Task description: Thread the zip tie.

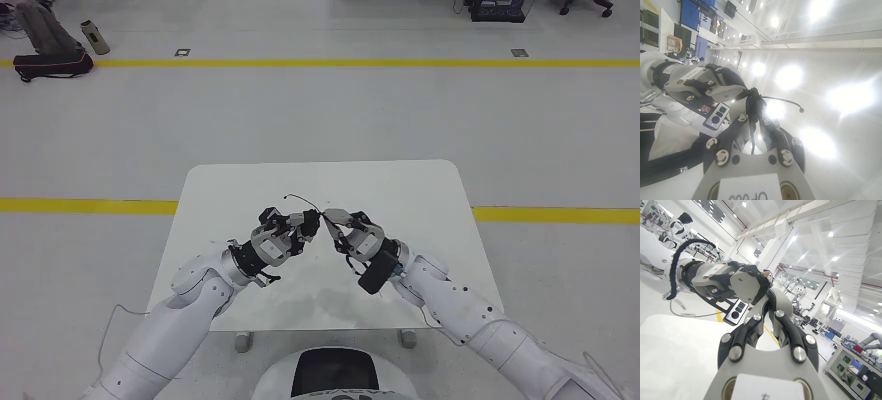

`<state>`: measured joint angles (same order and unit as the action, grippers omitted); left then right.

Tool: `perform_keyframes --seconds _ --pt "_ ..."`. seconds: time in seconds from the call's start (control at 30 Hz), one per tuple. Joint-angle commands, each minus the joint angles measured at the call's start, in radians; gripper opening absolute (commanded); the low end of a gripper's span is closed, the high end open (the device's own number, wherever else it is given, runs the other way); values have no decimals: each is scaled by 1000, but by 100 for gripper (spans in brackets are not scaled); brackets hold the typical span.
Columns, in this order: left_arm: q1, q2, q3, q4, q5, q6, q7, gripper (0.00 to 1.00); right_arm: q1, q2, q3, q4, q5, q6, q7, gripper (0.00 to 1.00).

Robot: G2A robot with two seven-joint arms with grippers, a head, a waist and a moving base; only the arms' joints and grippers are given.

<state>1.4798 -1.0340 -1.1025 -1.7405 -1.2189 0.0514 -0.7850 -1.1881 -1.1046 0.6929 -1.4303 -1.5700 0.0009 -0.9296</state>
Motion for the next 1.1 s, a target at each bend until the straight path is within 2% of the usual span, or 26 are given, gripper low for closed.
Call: perform_keyframes --seconds 0.0,0.07,0.13,0.17,0.2,0.27,0.37,0.43,0.83,1.07 --pt "0 0 0 0 0 0 0 0 -1 1 1 -1 0 1 0 0" --pt "0 0 0 0 0 0 0 0 -5 1 3 -2 0 1 0 0" --pt "0 0 0 0 0 0 0 0 -8 0 7 -4 0 -3 1 33" --pt "0 0 0 0 0 0 0 0 -11 0 10 -5 0 -5 2 58" --pt "0 0 0 0 0 0 0 0 -12 -1 12 -5 0 -7 3 77" --pt "0 0 0 0 0 0 0 0 -14 -1 14 -5 0 -11 3 76" --pt "0 0 0 0 0 0 0 0 -15 0 15 -6 0 -16 0 55" --pt "0 0 0 0 0 0 0 0 -14 0 14 -7 0 -16 -5 50" --pt "0 0 0 0 0 0 0 0 -4 11 1 -23 0 7 -14 34" --pt "0 0 0 0 0 0 0 0 -2 17 -4 -30 0 9 -12 33"
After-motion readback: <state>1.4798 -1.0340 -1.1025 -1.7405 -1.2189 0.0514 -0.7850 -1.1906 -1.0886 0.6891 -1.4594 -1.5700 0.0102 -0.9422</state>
